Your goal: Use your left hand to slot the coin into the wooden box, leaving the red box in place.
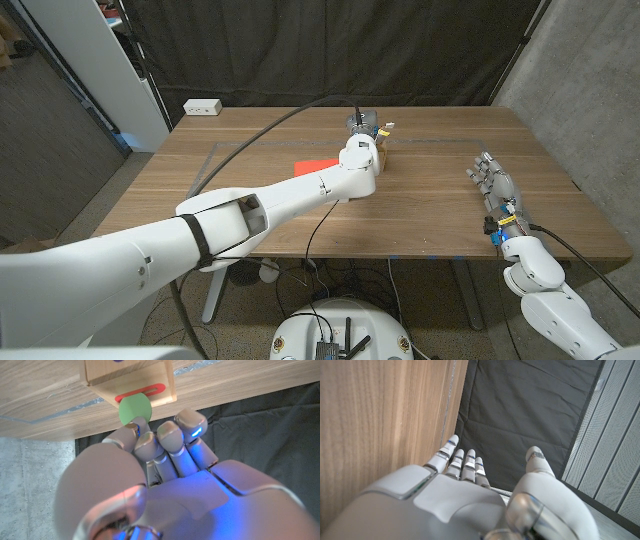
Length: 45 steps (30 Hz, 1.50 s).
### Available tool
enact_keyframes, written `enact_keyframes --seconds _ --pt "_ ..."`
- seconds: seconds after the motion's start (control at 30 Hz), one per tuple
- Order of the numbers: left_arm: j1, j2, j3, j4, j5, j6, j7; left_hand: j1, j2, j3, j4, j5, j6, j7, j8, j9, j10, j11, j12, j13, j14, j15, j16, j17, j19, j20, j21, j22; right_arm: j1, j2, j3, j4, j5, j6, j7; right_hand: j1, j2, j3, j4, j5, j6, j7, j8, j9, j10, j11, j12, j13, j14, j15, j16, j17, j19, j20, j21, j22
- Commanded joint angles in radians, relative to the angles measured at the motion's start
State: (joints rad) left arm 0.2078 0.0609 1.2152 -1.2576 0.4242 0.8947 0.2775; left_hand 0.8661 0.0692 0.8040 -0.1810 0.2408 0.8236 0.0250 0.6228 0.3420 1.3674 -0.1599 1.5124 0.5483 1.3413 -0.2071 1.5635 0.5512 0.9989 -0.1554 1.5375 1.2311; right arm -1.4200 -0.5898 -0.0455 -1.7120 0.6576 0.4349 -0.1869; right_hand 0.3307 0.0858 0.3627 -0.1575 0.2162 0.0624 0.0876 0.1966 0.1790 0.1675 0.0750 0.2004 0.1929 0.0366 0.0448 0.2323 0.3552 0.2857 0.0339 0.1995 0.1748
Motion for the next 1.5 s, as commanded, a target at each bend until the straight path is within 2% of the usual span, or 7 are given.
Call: enact_keyframes --seconds 0.03,0.63,1.2,1.4,1.5 --pt "0.006 0.002 0.004 -0.006 -0.005 0.022 0.002 0.004 0.0 0.005 -0.001 0.006 0.175 0.04 0.002 0.029 0.003 -0.008 0.0 0.006 -0.001 0.0 -0.003 -0.002 -0.004 -0.054 -0.005 0.004 0.002 -0.002 -0.005 0.006 0.007 -0.002 0.006 0.009 0.004 0.003 0.004 0.006 0.006 0.0 -0.002 0.005 0.009 -0.002 0.0 0.002 0.009 0.0 0.006 0.002 0.006 0.002 0.0 0.001" --pt "-0.007 -0.006 0.033 0.024 -0.009 0.019 -0.016 0.007 0.0 0.005 -0.002 0.008 0.175 0.039 -0.001 0.028 -0.001 -0.007 0.002 0.014 0.002 0.0 0.003 0.006 -0.007 -0.054 -0.004 0.004 0.011 -0.006 -0.011 0.02 0.021 -0.006 0.018 0.009 0.004 0.003 0.004 0.006 0.007 -0.003 -0.002 0.005 0.009 -0.002 0.0 0.002 0.009 0.001 0.005 0.002 0.007 0.003 0.0 0.001" --pt "-0.026 -0.047 0.054 0.102 -0.024 0.02 -0.041 0.004 -0.003 0.005 -0.001 0.011 0.177 0.042 -0.007 0.022 -0.002 -0.007 -0.001 0.013 -0.005 0.0 0.001 0.004 -0.014 -0.054 -0.007 0.003 0.017 -0.01 -0.013 0.029 0.026 -0.004 0.024 0.009 0.004 0.002 0.004 0.006 0.008 -0.005 -0.002 0.005 0.012 -0.003 0.001 0.002 0.011 0.0 0.006 0.003 0.007 0.003 0.0 0.001" --pt "-0.026 -0.044 0.052 0.089 -0.03 0.033 -0.045 -0.008 -0.013 0.001 0.003 0.012 0.173 0.023 -0.011 0.022 -0.002 -0.011 -0.003 0.011 -0.01 0.001 -0.003 -0.003 -0.016 -0.053 -0.01 0.003 0.011 -0.01 -0.009 0.026 0.023 0.002 0.02 0.009 0.005 0.002 0.004 0.006 0.008 -0.005 -0.002 0.005 0.011 -0.003 0.001 0.002 0.011 0.0 0.006 0.003 0.007 0.003 0.0 0.001" --pt "-0.024 -0.039 0.05 0.078 -0.032 0.039 -0.044 -0.014 -0.018 0.003 0.001 0.014 0.143 0.01 -0.029 0.015 0.0 -0.015 -0.006 0.005 -0.01 0.0 -0.002 -0.003 -0.015 -0.055 -0.011 0.004 0.009 -0.01 -0.008 0.024 0.022 0.004 0.018 0.009 0.005 0.002 0.004 0.006 0.008 -0.005 -0.002 0.005 0.012 -0.002 0.001 0.002 0.01 0.002 0.005 0.003 0.007 0.004 0.0 0.001"
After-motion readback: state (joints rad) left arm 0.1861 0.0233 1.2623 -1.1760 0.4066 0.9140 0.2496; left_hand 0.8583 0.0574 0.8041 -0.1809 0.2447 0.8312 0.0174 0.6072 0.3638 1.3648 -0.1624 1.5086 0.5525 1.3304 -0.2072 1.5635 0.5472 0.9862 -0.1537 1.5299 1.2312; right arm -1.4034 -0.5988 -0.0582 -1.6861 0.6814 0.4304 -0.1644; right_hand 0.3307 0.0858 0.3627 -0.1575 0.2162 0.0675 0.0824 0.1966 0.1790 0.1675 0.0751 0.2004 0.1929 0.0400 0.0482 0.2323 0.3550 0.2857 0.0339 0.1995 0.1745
